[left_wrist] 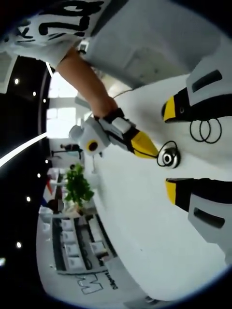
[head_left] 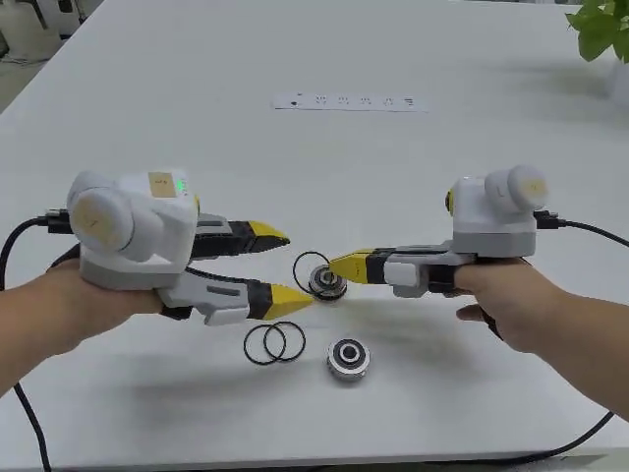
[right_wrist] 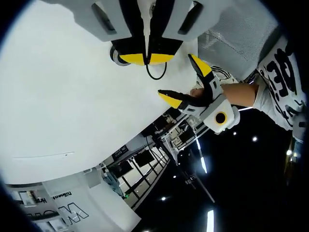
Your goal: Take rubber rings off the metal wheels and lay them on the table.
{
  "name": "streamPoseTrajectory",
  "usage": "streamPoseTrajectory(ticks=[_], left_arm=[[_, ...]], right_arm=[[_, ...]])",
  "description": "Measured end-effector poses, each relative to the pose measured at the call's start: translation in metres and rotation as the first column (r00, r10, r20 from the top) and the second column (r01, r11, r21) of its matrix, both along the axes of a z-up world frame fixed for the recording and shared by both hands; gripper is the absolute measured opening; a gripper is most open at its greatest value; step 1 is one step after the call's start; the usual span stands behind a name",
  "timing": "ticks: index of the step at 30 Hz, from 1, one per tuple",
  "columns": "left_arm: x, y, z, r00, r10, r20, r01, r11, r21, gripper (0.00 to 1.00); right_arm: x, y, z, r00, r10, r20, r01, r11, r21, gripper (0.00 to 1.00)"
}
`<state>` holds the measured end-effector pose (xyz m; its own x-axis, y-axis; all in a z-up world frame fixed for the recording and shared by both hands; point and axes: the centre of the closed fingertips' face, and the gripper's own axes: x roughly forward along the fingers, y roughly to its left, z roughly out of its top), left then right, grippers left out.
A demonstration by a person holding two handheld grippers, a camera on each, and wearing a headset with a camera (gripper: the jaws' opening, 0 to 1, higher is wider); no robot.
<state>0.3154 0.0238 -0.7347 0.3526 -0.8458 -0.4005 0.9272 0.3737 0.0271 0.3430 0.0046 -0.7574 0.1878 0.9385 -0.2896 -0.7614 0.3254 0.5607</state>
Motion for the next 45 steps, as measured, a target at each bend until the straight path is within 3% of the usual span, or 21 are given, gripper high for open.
streamPoseTrajectory(ticks=[6, 14, 24, 31, 39, 45], left_arm=[[-0.01, 0.012, 0.003, 1.0, -0.001, -0.004, 0.001, 1.0, -0.006, 0.53], [-0.017, 0.028, 0.003, 1.0, 0.011, -0.005, -0.011, 1.0, -0.002, 0.55], [-0.018, 0.038, 0.001, 0.999, 0.032, -0.005, -0.032, 0.999, 0.007, 0.55], [-0.018, 0.04, -0.001, 0.999, 0.038, -0.005, -0.038, 0.999, 0.013, 0.55], [-0.017, 0.044, -0.004, 0.999, 0.044, -0.007, -0.044, 0.999, 0.026, 0.55], [-0.013, 0.044, -0.003, 0.999, 0.049, -0.005, -0.049, 0.999, 0.023, 0.55]], right_arm=[[-0.009, 0.009, -0.002, 0.999, 0.034, -0.011, -0.034, 0.999, -0.012, 0.0], [-0.026, 0.024, -0.014, 0.995, 0.102, -0.018, -0.103, 0.992, -0.07, 0.0], [-0.036, 0.036, -0.031, 0.987, 0.158, -0.025, -0.16, 0.978, -0.132, 0.0], [-0.037, 0.04, -0.041, 0.984, 0.176, -0.001, -0.173, 0.968, -0.183, 0.0], [-0.032, 0.038, -0.041, 0.983, 0.177, 0.053, -0.163, 0.966, -0.203, 0.07], [-0.03, 0.035, -0.029, 0.983, 0.17, 0.075, -0.154, 0.971, -0.18, 0.09]])
